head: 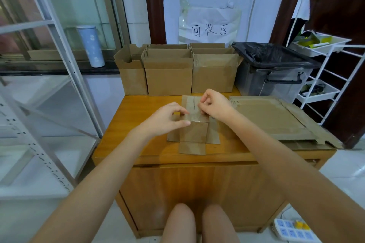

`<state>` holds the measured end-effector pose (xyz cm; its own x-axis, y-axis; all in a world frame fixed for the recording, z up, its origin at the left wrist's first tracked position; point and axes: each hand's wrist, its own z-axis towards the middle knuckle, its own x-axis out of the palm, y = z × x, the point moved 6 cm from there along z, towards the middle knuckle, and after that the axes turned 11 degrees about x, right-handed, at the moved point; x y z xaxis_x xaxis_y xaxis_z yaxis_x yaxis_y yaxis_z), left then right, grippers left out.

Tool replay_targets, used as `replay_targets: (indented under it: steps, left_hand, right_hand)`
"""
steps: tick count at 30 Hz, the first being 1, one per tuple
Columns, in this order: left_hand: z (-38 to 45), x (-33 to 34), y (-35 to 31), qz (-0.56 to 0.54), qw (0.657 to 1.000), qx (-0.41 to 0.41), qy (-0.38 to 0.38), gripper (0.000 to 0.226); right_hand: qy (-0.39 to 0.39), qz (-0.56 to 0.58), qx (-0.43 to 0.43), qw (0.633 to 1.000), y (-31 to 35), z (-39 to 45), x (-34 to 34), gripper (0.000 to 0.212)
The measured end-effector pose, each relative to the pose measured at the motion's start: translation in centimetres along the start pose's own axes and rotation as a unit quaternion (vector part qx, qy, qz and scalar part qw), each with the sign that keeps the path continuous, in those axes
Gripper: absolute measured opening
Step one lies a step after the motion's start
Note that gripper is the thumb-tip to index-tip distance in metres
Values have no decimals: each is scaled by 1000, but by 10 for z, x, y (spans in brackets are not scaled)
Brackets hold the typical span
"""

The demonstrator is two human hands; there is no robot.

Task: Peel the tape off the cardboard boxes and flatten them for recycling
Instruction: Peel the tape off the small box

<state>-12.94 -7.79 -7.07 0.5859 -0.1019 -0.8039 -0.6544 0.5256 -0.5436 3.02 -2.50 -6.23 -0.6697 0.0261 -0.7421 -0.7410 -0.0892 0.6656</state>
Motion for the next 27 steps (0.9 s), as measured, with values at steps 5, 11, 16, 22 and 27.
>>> replay_targets:
  steps: [5,11,16,22,27]
  left_hand:
    - [16,4,-8,81,993,-50,-63,16]
    - [17,9,-13,-3,991,-56,-123,22]
    - [11,11,-11,-29,988,-37,-150,26]
    - [15,7,-10,15,991,-41,-130,24]
    - [15,4,-17,94,988,-12,-119,20]
  right_hand:
    - [-7,-11,-13,1000,2,-2,0,14]
    - [28,-115,-87,989,11,-15,-1,16]
    - [92,-156,-137,974,13,-29,5,21]
    - [203,-118,-122,964,13,-34,0,39]
    - [160,-94,-132,974,9,-25,2,27]
